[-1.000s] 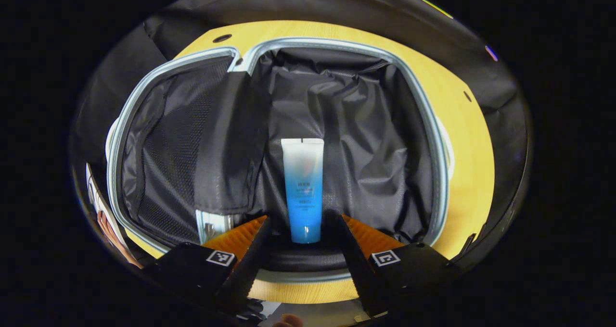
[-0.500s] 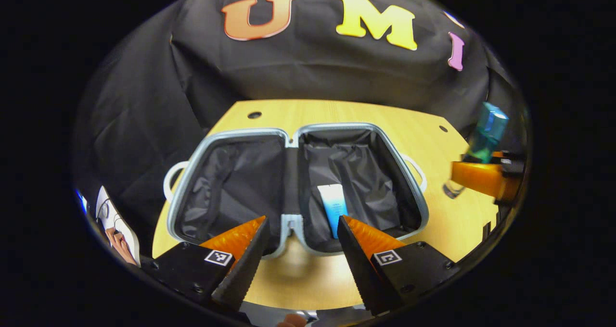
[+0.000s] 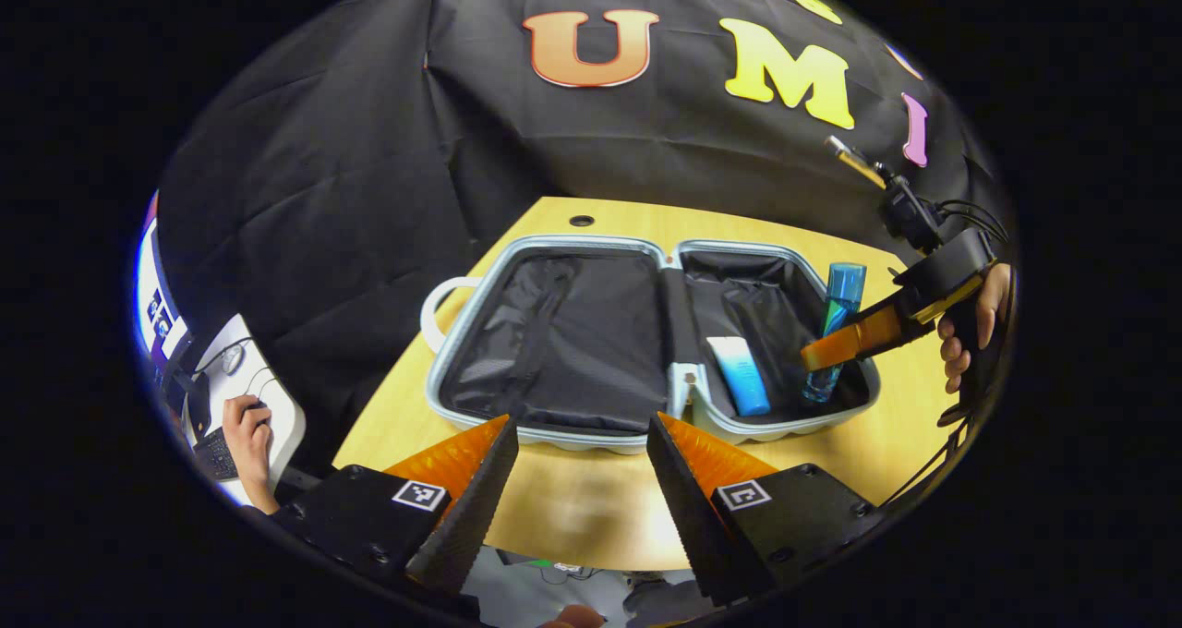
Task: First open the suitcase, pack the skin care products into it, and then close the suitcase.
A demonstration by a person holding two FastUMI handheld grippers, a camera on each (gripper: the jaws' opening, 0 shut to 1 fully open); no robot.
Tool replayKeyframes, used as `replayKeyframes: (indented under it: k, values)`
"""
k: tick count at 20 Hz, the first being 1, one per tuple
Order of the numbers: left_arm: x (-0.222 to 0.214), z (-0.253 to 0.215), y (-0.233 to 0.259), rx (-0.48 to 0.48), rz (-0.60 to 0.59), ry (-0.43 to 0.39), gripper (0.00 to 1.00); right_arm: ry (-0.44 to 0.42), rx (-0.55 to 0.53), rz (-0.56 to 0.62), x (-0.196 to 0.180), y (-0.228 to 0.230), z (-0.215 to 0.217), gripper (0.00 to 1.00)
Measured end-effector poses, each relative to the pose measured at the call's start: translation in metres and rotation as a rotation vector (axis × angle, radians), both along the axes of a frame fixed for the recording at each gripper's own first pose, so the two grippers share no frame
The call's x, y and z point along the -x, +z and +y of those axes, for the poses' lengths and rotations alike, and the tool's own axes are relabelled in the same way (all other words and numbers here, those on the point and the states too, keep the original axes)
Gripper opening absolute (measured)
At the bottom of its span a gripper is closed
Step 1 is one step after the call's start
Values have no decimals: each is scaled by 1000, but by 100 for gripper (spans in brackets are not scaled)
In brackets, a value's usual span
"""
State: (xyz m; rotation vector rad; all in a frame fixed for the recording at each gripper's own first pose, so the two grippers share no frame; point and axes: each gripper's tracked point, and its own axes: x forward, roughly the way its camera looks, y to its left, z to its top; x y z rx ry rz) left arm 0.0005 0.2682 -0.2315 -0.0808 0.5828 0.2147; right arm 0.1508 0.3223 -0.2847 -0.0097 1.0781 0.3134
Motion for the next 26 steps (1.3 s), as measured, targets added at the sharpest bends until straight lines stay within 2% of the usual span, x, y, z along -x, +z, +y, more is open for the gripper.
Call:
replayKeyframes:
  k: [4, 7, 10, 12, 13, 15, 16, 19, 20, 21, 22, 26]
  values:
    - [4, 41, 4, -84, -25, 61, 90, -86, 71, 151, -3, -25, -5, 35]
    - [8, 63, 2, -71, -13, 105, 90, -171, 64, 209, -11, -35, -6, 35]
    - [8, 76, -1, -62, -2, 128, 90, -175, 99, 199, -16, -38, -13, 38]
    - [4, 78, -6, -40, 5, 121, 90, -166, 87, 200, -15, -37, -10, 41]
    - [3, 81, -9, -29, 13, 122, 90, -175, 85, 199, -13, -34, -11, 39]
    - [-5, 87, -16, 7, 28, 123, 90, -179, 47, 197, -9, -26, -7, 44]
    - [-11, 90, -20, 36, 35, 123, 90, -176, 24, 187, -5, -19, -4, 48]
    - [-26, 108, -33, 126, 60, 165, 90, -131, 6, 119, 6, 9, -7, 75]
    - [-31, 117, -37, 167, 60, 192, 97, -105, -4, 92, 10, 21, -7, 78]
    - [-36, 124, -40, 226, 54, 220, 97, -79, -9, 67, 16, 33, -8, 79]
    - [-43, 130, -41, 293, 40, 250, 90, -55, -16, 44, 23, 44, -10, 80]
    - [-69, 151, -39, 607, -26, 339, 94, -19, -48, -31, 60, 88, -32, 80]
